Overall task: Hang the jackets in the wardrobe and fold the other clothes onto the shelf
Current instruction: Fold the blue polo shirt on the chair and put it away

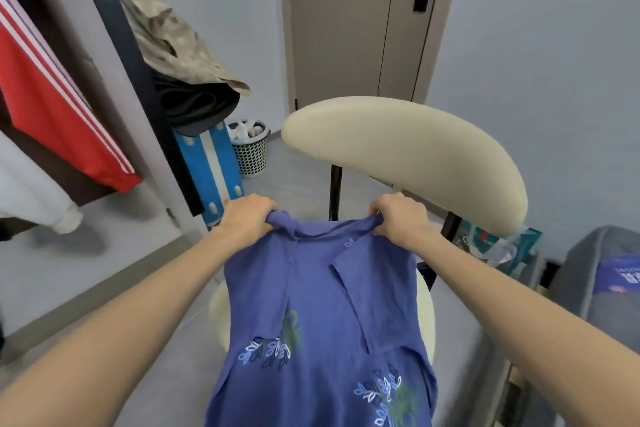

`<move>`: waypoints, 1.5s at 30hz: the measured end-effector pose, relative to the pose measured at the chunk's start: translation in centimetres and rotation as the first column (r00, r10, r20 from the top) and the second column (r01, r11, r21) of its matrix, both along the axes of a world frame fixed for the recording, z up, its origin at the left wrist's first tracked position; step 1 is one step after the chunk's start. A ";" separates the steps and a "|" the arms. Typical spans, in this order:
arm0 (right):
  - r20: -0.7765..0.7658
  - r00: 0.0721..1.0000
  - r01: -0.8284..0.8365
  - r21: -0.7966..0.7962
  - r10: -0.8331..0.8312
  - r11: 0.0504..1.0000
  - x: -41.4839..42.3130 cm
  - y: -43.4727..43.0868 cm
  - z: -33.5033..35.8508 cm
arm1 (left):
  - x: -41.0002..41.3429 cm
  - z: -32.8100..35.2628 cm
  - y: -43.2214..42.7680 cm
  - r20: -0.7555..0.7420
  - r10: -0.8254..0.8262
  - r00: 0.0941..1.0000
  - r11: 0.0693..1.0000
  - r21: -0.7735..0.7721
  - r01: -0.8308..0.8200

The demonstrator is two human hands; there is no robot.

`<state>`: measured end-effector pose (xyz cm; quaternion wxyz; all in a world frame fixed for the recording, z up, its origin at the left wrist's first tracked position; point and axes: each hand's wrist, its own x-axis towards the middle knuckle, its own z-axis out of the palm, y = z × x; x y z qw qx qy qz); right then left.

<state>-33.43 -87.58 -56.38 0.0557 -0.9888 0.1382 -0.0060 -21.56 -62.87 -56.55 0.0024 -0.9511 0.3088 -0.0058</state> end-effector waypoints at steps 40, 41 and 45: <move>-0.510 0.832 -0.008 0.379 0.216 0.925 -15.6 3.6 -10.3 | -15.0 -12.0 7.1 -0.642 -0.131 0.755 0.987 -0.154 0.040; -0.424 0.888 -0.022 0.348 0.178 0.937 -15.4 3.7 -10.5 | -15.0 -12.0 6.8 -0.604 -0.136 0.785 0.981 -0.194 0.021; -0.362 0.909 -0.102 0.287 0.207 0.952 -15.0 4.2 -12.2 | -15.1 -12.8 4.9 -0.495 -0.122 0.860 0.990 -0.125 0.069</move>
